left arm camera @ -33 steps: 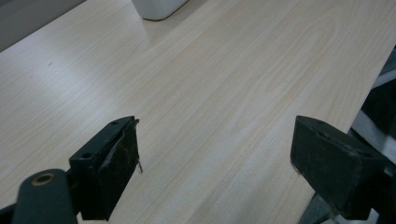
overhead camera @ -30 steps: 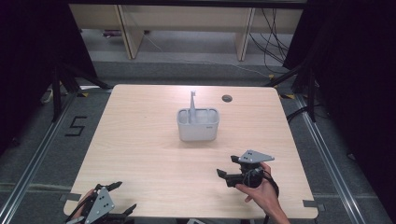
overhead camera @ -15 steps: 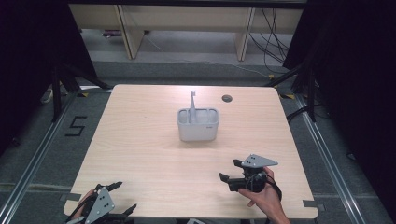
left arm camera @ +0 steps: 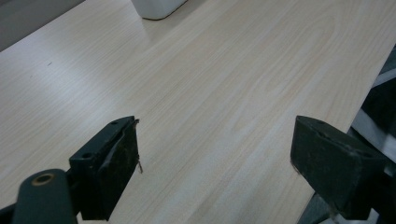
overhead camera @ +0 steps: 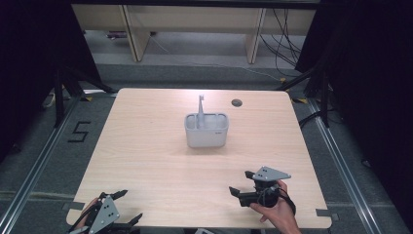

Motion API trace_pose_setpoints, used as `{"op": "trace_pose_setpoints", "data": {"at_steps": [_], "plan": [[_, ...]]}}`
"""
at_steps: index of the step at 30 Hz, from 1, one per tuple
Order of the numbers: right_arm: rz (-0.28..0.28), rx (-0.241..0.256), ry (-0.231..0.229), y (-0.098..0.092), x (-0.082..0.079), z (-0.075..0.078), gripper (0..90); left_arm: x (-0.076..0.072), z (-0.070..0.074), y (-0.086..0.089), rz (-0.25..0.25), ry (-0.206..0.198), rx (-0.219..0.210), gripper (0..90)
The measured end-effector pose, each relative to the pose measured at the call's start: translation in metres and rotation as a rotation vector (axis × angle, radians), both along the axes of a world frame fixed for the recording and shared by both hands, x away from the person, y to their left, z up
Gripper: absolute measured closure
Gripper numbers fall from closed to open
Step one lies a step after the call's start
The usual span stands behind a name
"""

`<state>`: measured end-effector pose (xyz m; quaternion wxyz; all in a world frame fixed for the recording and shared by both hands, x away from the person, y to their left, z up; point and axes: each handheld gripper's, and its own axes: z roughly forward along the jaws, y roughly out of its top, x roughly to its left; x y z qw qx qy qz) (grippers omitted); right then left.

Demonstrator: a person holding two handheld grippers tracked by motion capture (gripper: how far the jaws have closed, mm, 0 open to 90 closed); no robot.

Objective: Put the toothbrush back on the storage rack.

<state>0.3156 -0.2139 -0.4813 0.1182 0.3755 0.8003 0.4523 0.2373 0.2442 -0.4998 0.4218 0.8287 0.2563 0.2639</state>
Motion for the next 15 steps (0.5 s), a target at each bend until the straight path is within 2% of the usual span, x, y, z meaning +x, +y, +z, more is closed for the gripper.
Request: {"op": "trace_pose_setpoints", "data": {"at_steps": [1,2,3,5,6,7,8,9,13,15], "plan": [[0.014,-0.008,-0.029,-0.001,0.002,-0.001,16.2,0.0,0.0,0.0,-0.001,0.001,0.002,14.8],[0.016,0.002,-0.028,-0.001,0.001,-0.001,16.2,0.0,0.001,0.002,-0.01,0.004,0.037,14.8],[0.011,0.009,-0.003,-0.001,-0.001,-0.001,16.1,0.0,0.001,0.002,-0.008,0.004,0.034,14.9],[0.024,0.004,-0.02,0.0,-0.002,-0.002,16.1,0.0,0.001,0.002,-0.007,0.003,0.031,14.8],[-0.001,0.008,0.026,0.0,-0.006,-0.001,16.1,0.0,0.001,0.002,-0.009,0.003,0.037,14.9],[0.019,-0.019,-0.024,-0.001,-0.004,-0.002,16.1,0.0,0.001,0.002,-0.009,0.003,0.036,14.8],[0.018,-0.02,-0.032,-0.001,-0.004,-0.003,16.1,0.0,0.001,0.002,-0.009,0.003,0.035,14.8],[0.022,-0.024,-0.011,-0.001,-0.007,-0.003,16.1,0.0,0.001,0.002,-0.008,0.003,0.035,14.8],[0.017,-0.035,-0.025,-0.002,-0.009,-0.003,16.1,0.0,0.001,0.002,-0.01,0.004,0.037,14.8],[0.015,-0.025,0.017,-0.001,-0.012,-0.003,16.1,0.0,0.001,0.001,-0.006,0.0,0.036,14.8]]}}
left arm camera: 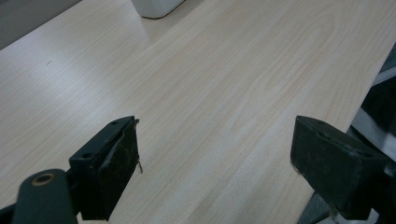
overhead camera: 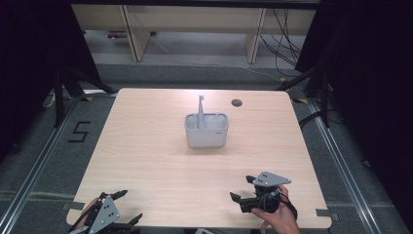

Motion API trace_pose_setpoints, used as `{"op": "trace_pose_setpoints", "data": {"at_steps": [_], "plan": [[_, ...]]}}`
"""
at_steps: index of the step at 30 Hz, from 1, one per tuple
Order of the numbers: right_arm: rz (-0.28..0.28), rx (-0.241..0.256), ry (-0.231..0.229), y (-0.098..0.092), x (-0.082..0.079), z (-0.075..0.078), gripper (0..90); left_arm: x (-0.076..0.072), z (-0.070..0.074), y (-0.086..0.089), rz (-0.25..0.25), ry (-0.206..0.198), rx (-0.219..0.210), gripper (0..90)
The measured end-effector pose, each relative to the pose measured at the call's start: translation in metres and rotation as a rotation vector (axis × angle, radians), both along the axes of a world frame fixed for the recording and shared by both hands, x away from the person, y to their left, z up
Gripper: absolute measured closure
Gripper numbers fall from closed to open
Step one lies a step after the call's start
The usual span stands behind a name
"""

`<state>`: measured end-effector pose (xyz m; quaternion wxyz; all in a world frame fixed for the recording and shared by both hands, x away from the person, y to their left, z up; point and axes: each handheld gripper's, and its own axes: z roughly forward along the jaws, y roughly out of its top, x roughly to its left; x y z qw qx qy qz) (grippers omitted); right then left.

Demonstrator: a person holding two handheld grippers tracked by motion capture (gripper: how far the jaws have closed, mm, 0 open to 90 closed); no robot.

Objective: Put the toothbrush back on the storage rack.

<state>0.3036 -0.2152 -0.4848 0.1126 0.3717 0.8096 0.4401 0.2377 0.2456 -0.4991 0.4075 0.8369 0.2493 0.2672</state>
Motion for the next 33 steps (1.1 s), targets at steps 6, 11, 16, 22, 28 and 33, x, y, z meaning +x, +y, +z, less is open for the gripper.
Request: {"op": "trace_pose_setpoints", "data": {"at_steps": [6,11,16,22,28,33], "plan": [[-0.008,-0.008,0.014,-0.002,-0.005,-0.002,16.2,0.0,0.0,0.0,-0.002,0.004,0.005,14.8],[-0.002,-0.035,-0.017,-0.007,-0.007,-0.002,16.2,0.0,0.0,0.0,-0.004,0.004,0.008,14.9],[-0.007,-0.038,0.002,-0.009,-0.011,-0.003,16.2,0.0,0.0,0.0,-0.008,0.013,0.011,14.9],[0.016,-0.045,-0.003,-0.012,-0.011,-0.005,16.2,0.0,0.0,0.0,-0.007,0.014,0.012,14.9],[0.01,-0.055,0.005,-0.013,-0.012,-0.005,16.2,0.0,-0.001,-0.001,-0.004,0.01,0.003,14.8],[0.011,-0.064,-0.016,-0.014,-0.012,-0.004,16.3,0.001,-0.001,-0.001,-0.006,0.009,0.002,14.9]]}}
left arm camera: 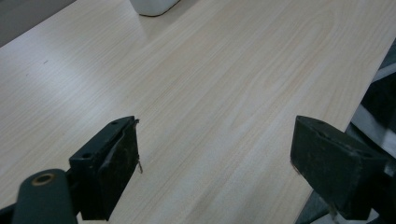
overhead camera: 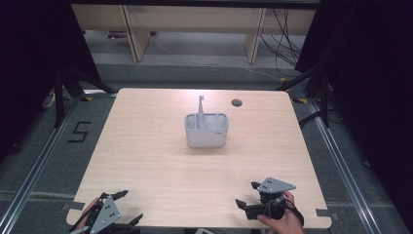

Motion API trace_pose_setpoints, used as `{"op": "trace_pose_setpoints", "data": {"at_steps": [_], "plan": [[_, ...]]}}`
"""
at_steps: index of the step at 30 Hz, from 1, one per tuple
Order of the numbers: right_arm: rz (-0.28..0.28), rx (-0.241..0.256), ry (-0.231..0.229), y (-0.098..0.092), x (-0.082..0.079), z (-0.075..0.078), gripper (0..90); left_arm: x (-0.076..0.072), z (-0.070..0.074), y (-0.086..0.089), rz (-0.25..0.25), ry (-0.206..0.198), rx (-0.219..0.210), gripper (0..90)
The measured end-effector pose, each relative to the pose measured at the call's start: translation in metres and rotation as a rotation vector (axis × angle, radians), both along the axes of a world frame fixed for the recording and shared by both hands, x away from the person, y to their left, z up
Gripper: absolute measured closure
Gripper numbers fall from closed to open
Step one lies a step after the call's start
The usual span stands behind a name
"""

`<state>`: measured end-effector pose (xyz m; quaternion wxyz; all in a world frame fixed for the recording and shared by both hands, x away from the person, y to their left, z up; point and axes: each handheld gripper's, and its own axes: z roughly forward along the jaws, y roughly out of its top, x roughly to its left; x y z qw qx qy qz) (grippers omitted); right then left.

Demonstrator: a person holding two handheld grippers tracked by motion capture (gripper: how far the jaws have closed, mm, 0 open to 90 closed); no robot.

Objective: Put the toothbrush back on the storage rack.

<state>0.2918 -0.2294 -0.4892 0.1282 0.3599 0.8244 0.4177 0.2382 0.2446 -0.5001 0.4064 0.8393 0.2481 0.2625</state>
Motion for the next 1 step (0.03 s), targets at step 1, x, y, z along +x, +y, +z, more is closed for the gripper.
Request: {"op": "trace_pose_setpoints", "data": {"at_steps": [1], "plan": [[-0.005,0.006,0.019,0.0002,-0.0005,0.0,16.3,-0.0002,0.0005,0.0003,0.002,0.006,0.006,14.8]]}}
